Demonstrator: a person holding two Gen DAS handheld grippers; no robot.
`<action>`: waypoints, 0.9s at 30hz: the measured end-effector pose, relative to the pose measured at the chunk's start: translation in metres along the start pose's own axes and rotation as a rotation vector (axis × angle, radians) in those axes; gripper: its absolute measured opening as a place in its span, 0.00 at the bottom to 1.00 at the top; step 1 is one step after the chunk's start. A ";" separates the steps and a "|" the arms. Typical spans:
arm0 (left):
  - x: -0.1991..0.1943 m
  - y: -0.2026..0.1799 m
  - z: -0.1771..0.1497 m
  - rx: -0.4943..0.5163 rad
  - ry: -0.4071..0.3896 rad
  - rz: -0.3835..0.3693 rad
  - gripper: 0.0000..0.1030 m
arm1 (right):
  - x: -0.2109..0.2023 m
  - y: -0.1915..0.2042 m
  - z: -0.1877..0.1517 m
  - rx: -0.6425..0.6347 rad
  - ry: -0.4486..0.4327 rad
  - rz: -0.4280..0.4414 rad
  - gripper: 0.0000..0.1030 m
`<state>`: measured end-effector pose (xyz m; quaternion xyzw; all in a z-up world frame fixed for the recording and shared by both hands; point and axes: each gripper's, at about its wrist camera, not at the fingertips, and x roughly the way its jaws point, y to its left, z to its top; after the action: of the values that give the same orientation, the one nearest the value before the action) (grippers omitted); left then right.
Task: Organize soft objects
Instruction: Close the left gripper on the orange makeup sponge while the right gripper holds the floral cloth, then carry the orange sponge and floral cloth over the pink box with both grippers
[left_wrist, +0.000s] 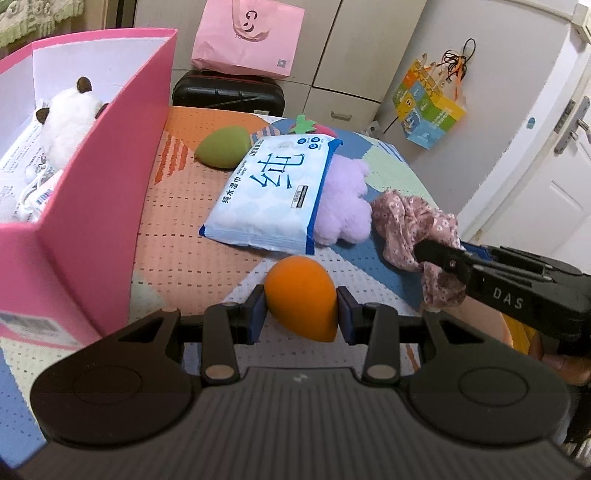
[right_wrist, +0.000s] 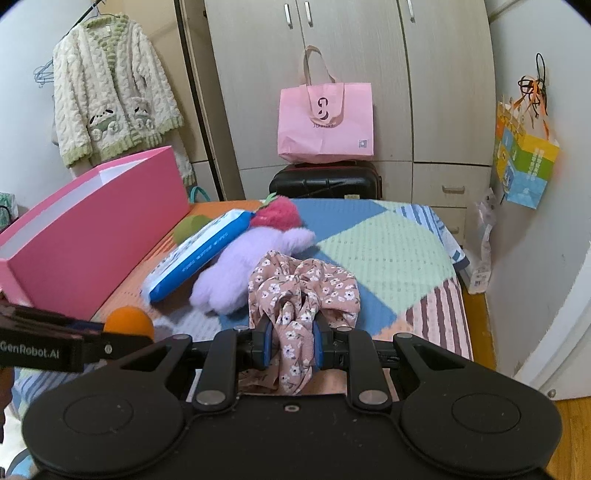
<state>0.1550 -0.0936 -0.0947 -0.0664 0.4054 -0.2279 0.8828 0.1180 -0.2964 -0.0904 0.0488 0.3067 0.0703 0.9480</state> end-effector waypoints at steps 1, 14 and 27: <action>-0.003 0.001 -0.001 0.002 -0.002 -0.001 0.37 | -0.003 0.001 -0.002 0.001 0.001 0.002 0.24; -0.033 0.011 -0.014 -0.006 0.067 -0.042 0.37 | -0.037 0.016 -0.021 -0.023 0.083 0.063 0.24; -0.077 0.034 -0.024 -0.001 0.039 -0.007 0.37 | -0.057 0.055 -0.022 -0.035 0.180 0.252 0.24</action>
<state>0.1051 -0.0270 -0.0684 -0.0639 0.4225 -0.2322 0.8738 0.0534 -0.2502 -0.0677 0.0635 0.3808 0.1980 0.9010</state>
